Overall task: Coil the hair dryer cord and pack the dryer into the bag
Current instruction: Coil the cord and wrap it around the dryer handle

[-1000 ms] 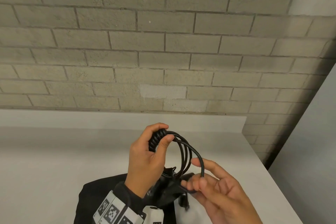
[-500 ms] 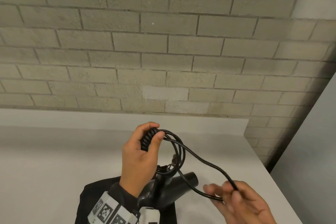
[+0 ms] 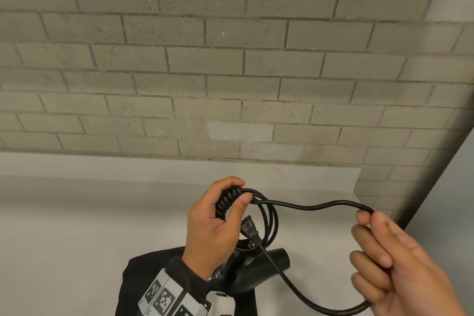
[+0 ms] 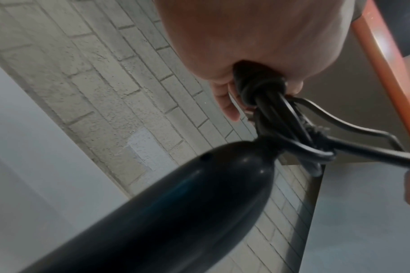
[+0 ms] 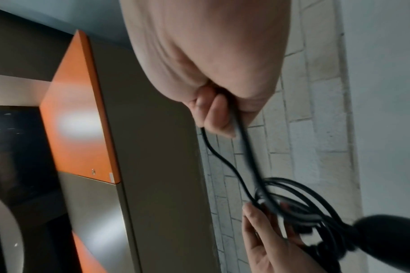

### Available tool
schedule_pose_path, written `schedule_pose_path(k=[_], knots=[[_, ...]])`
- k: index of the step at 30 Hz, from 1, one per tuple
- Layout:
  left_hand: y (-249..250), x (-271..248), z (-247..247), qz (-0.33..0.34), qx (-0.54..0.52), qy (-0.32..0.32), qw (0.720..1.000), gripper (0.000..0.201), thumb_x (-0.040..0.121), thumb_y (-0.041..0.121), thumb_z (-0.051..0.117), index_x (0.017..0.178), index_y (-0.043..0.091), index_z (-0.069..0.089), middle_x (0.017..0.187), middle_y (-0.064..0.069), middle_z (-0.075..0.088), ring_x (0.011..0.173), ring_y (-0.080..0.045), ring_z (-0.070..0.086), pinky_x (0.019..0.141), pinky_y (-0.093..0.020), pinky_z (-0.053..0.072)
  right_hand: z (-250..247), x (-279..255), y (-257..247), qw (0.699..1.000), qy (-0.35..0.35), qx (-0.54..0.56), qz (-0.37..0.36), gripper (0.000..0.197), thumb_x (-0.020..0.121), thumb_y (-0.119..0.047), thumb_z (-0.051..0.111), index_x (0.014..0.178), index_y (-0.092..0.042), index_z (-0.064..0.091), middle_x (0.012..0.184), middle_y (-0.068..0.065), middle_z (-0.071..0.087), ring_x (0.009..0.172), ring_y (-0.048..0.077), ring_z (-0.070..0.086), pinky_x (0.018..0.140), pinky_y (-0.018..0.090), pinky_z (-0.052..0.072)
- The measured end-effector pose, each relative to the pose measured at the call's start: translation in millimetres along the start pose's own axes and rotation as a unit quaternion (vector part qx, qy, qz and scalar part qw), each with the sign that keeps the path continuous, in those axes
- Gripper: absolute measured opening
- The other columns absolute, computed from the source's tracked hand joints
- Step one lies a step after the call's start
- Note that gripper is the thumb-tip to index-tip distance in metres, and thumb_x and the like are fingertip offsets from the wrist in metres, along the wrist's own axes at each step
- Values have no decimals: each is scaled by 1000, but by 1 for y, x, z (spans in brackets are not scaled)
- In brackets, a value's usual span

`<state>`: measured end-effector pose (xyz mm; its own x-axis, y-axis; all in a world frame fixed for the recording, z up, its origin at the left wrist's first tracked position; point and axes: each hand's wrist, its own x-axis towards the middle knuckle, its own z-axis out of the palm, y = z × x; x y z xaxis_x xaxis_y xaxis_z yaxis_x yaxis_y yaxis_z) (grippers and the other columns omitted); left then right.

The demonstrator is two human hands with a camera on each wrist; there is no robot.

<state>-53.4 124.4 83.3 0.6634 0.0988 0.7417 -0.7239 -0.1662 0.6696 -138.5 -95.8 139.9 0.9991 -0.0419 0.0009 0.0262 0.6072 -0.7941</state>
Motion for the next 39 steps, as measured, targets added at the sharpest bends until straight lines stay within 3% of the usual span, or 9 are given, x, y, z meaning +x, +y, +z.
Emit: schedule_pose_path(k=[7, 10, 12, 14, 17, 22, 26, 31, 39], knots=[[-1, 1, -2, 13, 8, 0, 1000, 20, 87, 24, 67, 107, 26, 62, 93, 21, 67, 84, -1, 67, 76, -8, 48, 3, 1, -32, 964, -12, -248, -91, 83, 24, -64, 89, 78, -4, 71, 47, 0, 30, 36, 8, 18, 48, 11, 26], [-1, 0, -2, 3, 6, 5, 1000, 24, 86, 17, 71, 106, 25, 63, 95, 19, 68, 86, -1, 67, 76, -7, 49, 3, -3, -33, 912, -35, -386, -135, 50, 52, -51, 89, 84, -15, 75, 47, 6, 48, 39, 9, 38, 40, 14, 33], [1, -1, -1, 4, 7, 1, 1000, 22, 86, 23, 71, 107, 25, 63, 97, 17, 69, 88, -2, 68, 77, -8, 49, 3, -5, -26, 897, -68, -427, -97, 29, 62, -36, 86, 85, -23, 76, 51, 6, 56, 42, 6, 46, 45, 13, 40], [3, -2, 0, 4, 13, -6, 1000, 22, 86, 29, 66, 107, 27, 63, 99, 15, 69, 89, -3, 69, 78, -8, 50, -3, -4, -11, 874, -104, -472, -44, 46, 55, -48, 86, 94, -27, 74, 56, 6, 61, 44, 10, 49, 49, 17, 42], [4, -5, 4, 2, 15, -17, 1000, 21, 86, 30, 66, 106, 30, 64, 97, 12, 70, 89, -6, 70, 79, -11, 51, -6, 0, 24, 843, -98, -528, -11, 43, 67, -29, 85, 105, -33, 64, 75, -1, 69, 49, 11, 54, 55, 22, 45], [3, -7, 8, 6, 30, -33, 999, 21, 87, 32, 67, 108, 27, 66, 95, 9, 71, 89, -11, 71, 78, -16, 53, -2, 8, 61, 891, -93, -444, 20, 23, 85, -26, 70, 105, -34, 62, 79, -4, 67, 59, 7, 56, 61, 20, 44], [2, -6, 3, 11, 40, -37, 998, 25, 87, 31, 66, 109, 21, 67, 94, 7, 71, 88, -9, 70, 78, -13, 51, 0, 12, 46, 852, -80, -510, -86, 12, 92, -28, 58, 88, -34, 68, 66, -2, 64, 57, 0, 54, 61, 12, 42], [4, -7, 0, 2, 33, -62, 998, 29, 89, 42, 64, 110, 22, 68, 94, 10, 72, 89, -10, 70, 79, -13, 52, 2, 24, 34, 690, -43, -649, -318, 15, 97, -29, 52, 98, -29, 67, 71, -23, 57, 74, -1, 57, 67, 6, 41], [11, -11, 5, -3, -34, -130, 991, 36, 77, 46, 78, 105, 26, 67, 89, 10, 73, 79, -15, 72, 77, -21, 56, 24, 46, 24, 682, -90, -585, -430, 17, 89, -16, 61, 102, -14, 72, 82, -9, 65, 73, -5, 54, 70, 3, 37]])
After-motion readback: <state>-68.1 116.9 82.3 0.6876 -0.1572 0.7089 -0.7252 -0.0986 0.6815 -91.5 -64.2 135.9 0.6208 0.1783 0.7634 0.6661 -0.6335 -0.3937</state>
